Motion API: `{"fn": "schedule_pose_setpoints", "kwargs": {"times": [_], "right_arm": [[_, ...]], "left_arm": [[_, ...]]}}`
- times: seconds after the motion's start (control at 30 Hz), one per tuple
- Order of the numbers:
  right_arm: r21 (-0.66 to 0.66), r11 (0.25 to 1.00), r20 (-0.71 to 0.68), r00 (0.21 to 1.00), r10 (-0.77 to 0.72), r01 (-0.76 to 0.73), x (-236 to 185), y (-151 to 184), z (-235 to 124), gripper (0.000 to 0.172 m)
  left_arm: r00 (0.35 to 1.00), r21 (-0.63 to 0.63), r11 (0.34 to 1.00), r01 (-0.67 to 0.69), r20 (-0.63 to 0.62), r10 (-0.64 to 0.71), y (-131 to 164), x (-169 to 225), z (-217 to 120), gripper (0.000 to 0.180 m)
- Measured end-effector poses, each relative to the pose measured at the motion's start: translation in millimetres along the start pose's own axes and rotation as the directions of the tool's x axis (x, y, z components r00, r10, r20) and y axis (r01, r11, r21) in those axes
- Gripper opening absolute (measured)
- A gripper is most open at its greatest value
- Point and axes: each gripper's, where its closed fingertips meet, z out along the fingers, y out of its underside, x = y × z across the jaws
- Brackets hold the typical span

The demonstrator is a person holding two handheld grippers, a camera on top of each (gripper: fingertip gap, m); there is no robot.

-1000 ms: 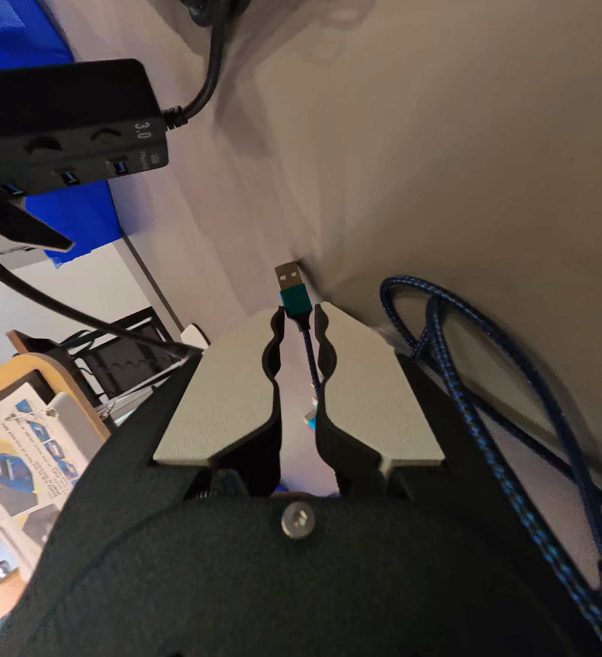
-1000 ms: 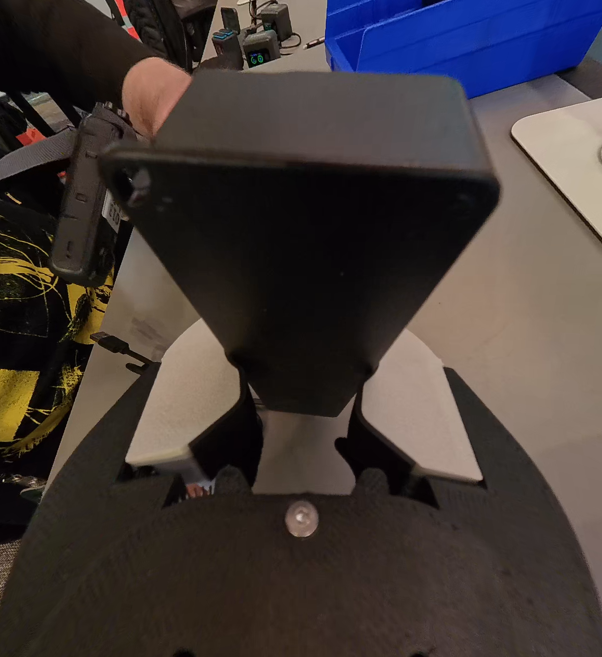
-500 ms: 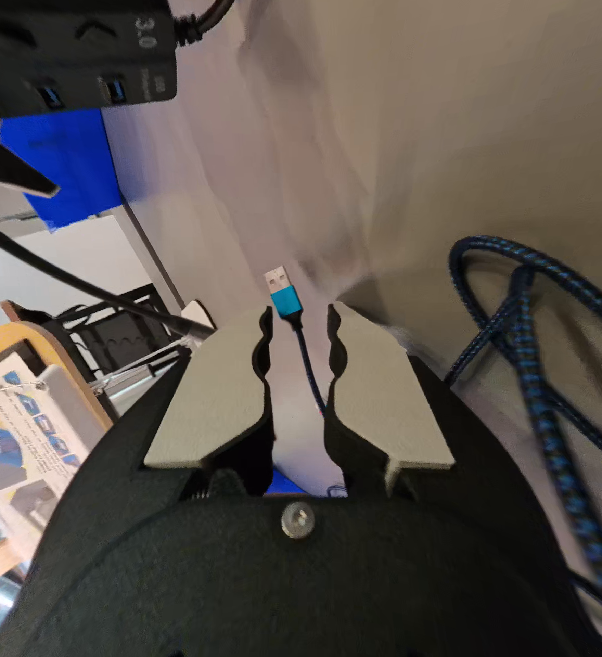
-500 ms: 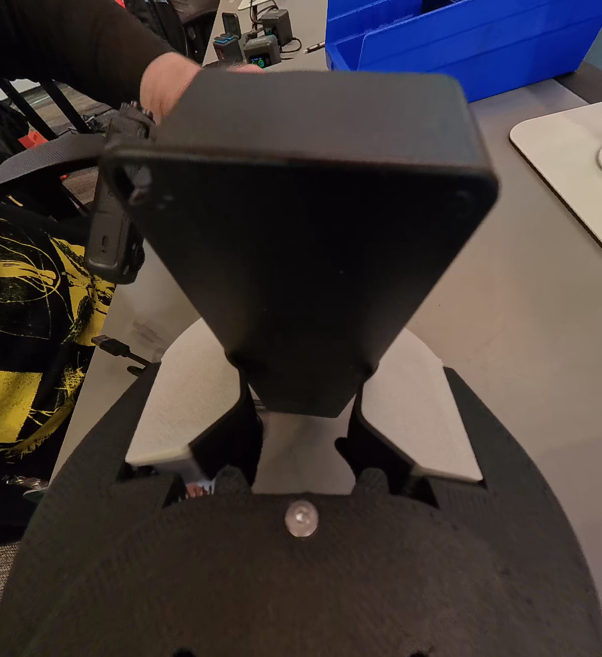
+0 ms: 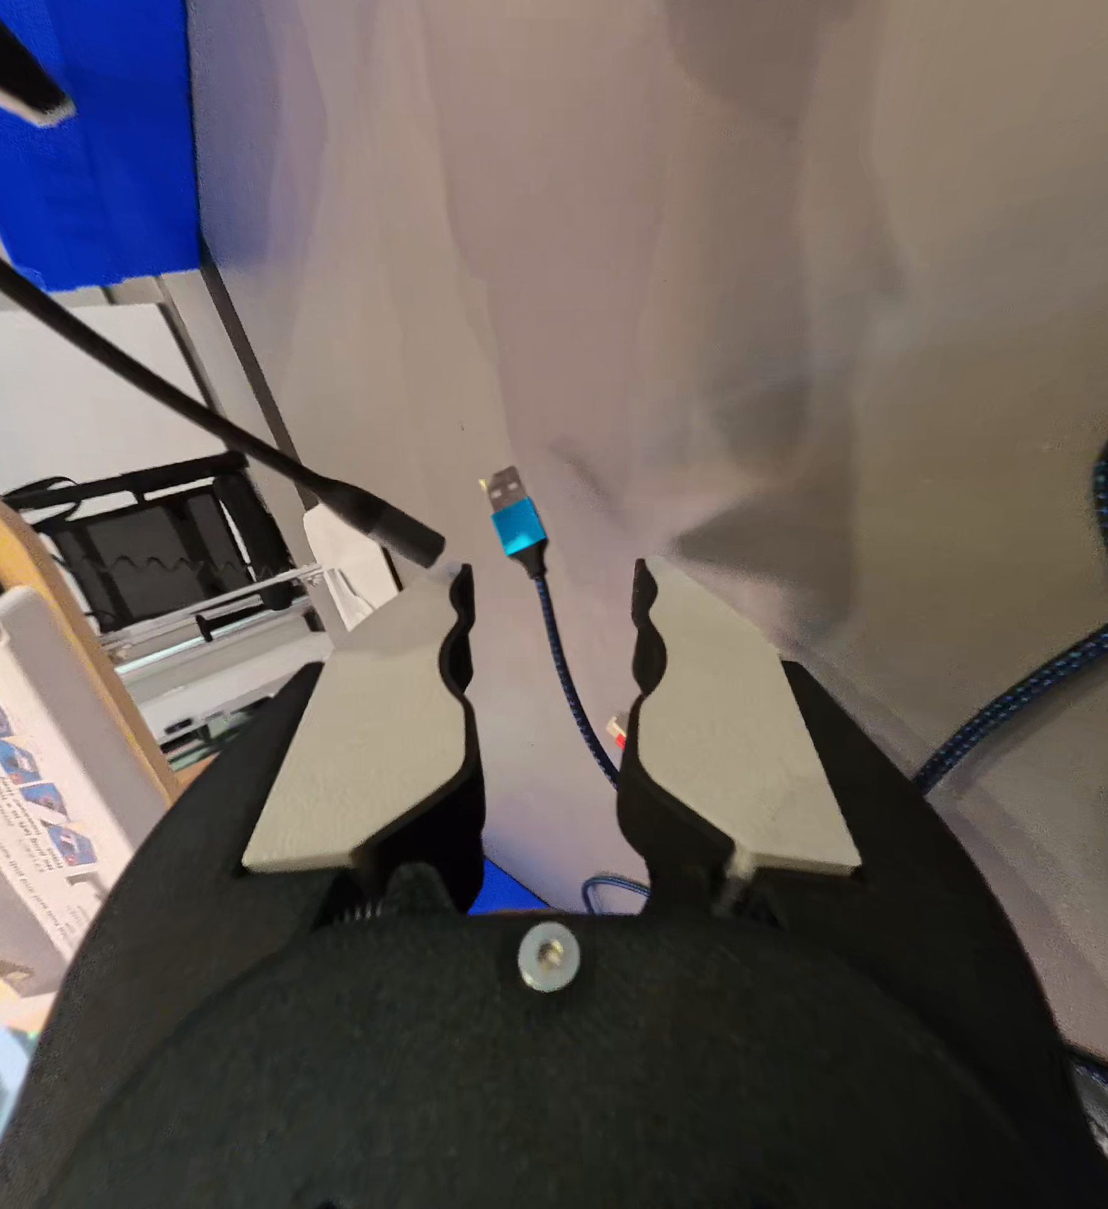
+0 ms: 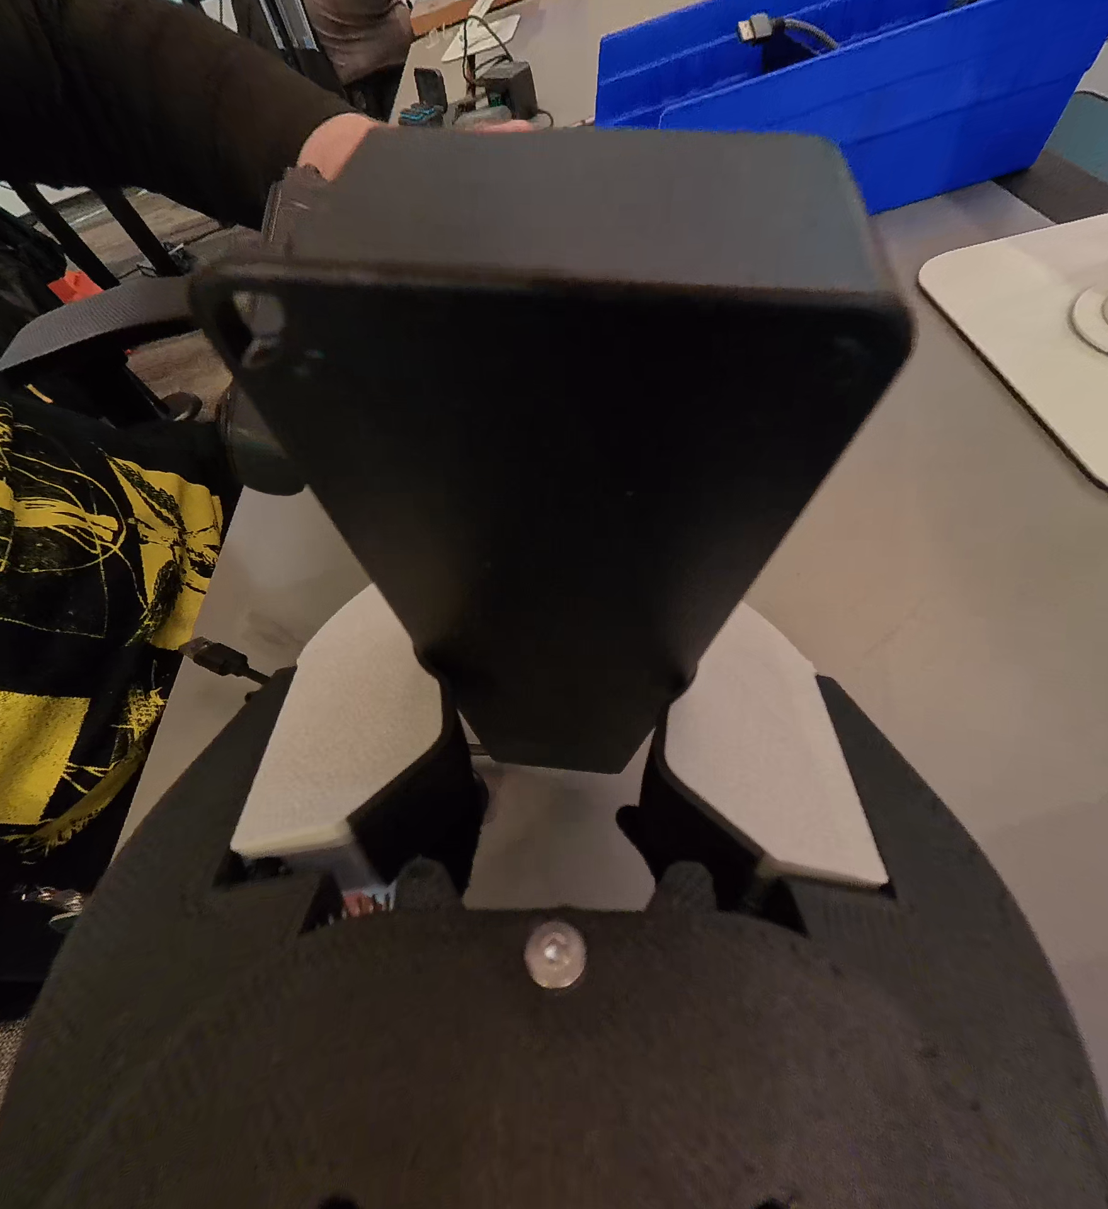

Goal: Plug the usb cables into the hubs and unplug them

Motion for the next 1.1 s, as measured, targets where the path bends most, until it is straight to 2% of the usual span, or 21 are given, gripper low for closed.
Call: {"fn": "schedule_pose_setpoints", "kwargs": {"times": [0.07,0.13,0.33,0.57,0.63,0.7,0.87,0.93,1.1], "right_arm": [[0.008,1.0,-0.008,1.0,0.003,-0.003,1.8,-1.1,-2.7,0.065],[0.015,1.0,-0.008,1.0,0.006,-0.006,2.1,-1.9,-4.2,0.064],[0.014,1.0,-0.009,1.0,0.004,-0.003,1.9,-2.0,-4.6,0.063],[0.021,1.0,-0.014,1.0,0.004,-0.003,2.5,-3.5,-6.7,0.064],[0.02,1.0,-0.016,1.0,0.004,-0.004,2.9,-2.8,-6.6,0.064],[0.023,1.0,-0.015,1.0,0.006,-0.006,2.9,-3.4,-7.3,0.064],[0.023,1.0,-0.016,1.0,0.008,-0.008,3.3,-3.2,-7.0,0.064],[0.022,1.0,-0.016,1.0,0.009,-0.009,3.3,-3.2,-7.1,0.064],[0.026,1.0,-0.016,1.0,0.01,-0.01,3.2,-3.7,-7.8,0.064]], "left_arm": [[1.0,-0.031,0.999,-0.013,-0.018,0.012,4.0,1.4,4.1,0.047],[0.999,-0.061,0.998,-0.012,-0.047,0.01,9.2,3.7,10.5,0.038],[0.995,-0.127,0.99,0.062,-0.068,-0.071,28.7,-13.1,20.9,0.058],[0.982,-0.201,0.969,0.146,-0.085,-0.166,54.1,-20.1,29.2,0.059],[0.977,-0.18,0.965,0.191,-0.061,-0.205,58.1,-30.3,26.5,0.056],[0.959,-0.188,0.947,0.26,-0.064,-0.276,66.1,-35.9,23.5,0.056],[0.935,-0.284,0.906,0.313,-0.077,-0.347,102.1,-30.7,24.2,0.059],[0.919,-0.273,0.896,0.35,-0.085,-0.384,107.3,-26.5,24.8,0.059],[0.828,-0.262,0.817,0.515,-0.097,-0.553,125.8,-21.6,26.5,0.061]]}}
